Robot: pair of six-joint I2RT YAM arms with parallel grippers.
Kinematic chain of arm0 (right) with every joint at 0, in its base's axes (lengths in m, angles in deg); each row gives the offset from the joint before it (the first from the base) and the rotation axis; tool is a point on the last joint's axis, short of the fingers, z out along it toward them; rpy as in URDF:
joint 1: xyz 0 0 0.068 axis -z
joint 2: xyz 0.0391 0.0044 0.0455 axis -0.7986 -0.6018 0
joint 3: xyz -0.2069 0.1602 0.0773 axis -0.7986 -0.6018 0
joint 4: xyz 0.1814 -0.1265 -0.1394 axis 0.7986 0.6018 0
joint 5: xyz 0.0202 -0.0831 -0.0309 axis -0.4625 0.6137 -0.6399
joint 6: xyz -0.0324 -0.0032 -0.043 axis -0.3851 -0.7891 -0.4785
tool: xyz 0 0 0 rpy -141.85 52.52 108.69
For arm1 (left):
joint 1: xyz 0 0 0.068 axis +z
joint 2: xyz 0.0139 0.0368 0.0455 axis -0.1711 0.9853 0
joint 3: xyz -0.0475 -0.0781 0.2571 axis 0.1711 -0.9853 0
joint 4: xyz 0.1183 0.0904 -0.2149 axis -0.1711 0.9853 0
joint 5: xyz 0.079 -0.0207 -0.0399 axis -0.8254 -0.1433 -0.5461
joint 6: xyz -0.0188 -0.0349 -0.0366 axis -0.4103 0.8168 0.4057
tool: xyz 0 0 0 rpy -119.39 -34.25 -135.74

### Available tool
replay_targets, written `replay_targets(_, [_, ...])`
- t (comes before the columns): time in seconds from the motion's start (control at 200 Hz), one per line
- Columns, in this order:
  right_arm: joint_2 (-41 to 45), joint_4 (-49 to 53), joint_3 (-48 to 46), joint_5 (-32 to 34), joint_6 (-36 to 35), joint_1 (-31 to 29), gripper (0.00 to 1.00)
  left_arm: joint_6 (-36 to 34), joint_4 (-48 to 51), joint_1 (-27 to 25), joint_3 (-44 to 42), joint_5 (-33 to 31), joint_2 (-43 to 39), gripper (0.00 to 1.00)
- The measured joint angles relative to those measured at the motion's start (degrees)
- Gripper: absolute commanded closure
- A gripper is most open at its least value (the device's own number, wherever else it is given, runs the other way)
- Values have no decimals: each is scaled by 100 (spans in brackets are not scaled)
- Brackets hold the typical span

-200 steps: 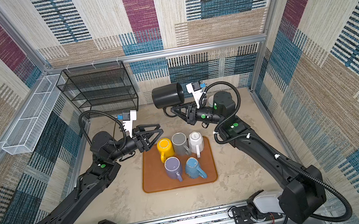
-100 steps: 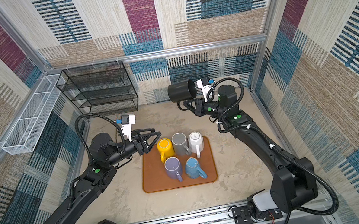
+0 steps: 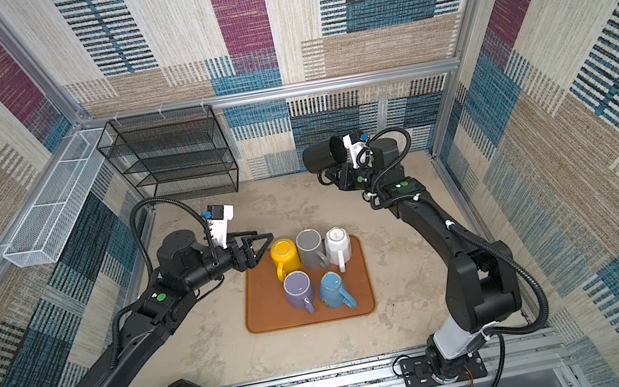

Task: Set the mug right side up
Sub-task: 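Lower the upright black mug beside the light blue mug with the right gripper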

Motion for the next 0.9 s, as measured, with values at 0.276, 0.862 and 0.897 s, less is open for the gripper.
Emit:
replay_targets(0.276, [-634,584,400,822,-240,7,100,-186,651,4,-24,-317,-186,25])
replay_targets(0.862, [-2227,1917,1644,2367,-612,4,100,-293,1093,4,20,-452,-221,24])
replay_targets(0.897, [-2291,1945,1694,2413,-640,4,100,-313,1102,4,22,-452,-221,24])
